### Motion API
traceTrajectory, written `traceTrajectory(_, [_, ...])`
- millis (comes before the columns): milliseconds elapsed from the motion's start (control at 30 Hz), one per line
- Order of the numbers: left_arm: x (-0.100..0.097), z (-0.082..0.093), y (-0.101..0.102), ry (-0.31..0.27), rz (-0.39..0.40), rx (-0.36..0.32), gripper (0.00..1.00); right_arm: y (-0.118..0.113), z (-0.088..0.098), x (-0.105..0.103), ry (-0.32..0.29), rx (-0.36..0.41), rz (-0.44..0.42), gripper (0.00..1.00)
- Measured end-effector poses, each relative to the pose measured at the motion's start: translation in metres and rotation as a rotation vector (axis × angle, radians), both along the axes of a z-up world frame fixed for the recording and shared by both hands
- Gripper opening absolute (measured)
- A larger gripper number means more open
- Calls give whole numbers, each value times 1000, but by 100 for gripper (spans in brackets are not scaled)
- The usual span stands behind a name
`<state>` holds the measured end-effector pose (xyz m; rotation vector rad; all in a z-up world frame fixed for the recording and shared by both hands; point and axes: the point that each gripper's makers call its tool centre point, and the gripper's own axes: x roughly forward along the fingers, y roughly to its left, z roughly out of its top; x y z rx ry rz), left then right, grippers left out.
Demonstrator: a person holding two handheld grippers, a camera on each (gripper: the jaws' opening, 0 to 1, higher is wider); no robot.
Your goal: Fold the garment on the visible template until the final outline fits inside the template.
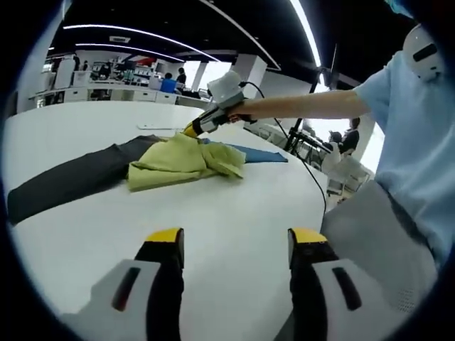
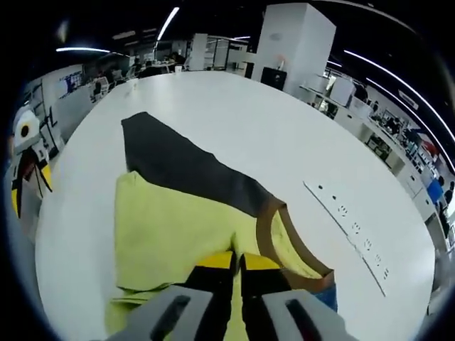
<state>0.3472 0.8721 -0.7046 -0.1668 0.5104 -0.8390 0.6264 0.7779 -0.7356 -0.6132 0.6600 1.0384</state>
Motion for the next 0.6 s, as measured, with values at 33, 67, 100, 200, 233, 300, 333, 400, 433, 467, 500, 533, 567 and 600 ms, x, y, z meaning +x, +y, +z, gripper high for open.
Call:
traceTrajectory(33, [0, 0, 0, 1, 1, 0, 56, 0, 0, -1, -5, -3, 6, 0])
traceTrajectory(67, [0, 0, 0, 1, 0, -1, 56, 0, 1, -1, -9, -3, 8, 0])
traceTrajectory(100, [0, 0, 0, 1, 0, -1, 56, 0, 2, 0, -14, -2, 9, 1])
traceTrajectory(200, [0, 0, 0, -3, -3, 1, 56, 0, 6, -1, -15, 20, 14, 14])
traceTrajectory(233, [1, 1, -1, -5, -3, 0, 56, 0, 7, -2, -20, 23, 19, 21])
traceTrajectory(300, [2, 3, -1, -8, -4, 0, 56, -1, 12, -2, -41, 39, 31, 32])
traceTrajectory(333, [2, 3, -2, -9, -5, 0, 56, -1, 13, -3, -37, 45, 28, 34])
traceTrajectory(400, [3, 4, -2, -11, -7, -1, 55, -1, 22, -5, -40, 96, 17, 41])
traceTrajectory(433, [3, 4, -3, -12, -8, -2, 56, -2, 25, -5, -44, 106, 16, 46])
traceTrajectory(467, [4, 4, -3, -13, -9, -2, 56, -3, 27, -7, -44, 118, 14, 50])
traceTrajectory(500, [4, 4, -5, -14, -12, -2, 56, -5, 29, -9, -46, 125, 14, 55])
traceTrajectory(533, [4, 4, -6, -15, -14, -3, 56, -6, 30, -11, -54, 134, 18, 58])
traceTrajectory(567, [4, 5, -6, -16, -15, -4, 56, -7, 31, -13, -58, 137, 22, 61])
traceTrajectory(600, [5, 5, -7, -17, -16, -6, 56, -8, 31, -14, -64, 140, 26, 66])
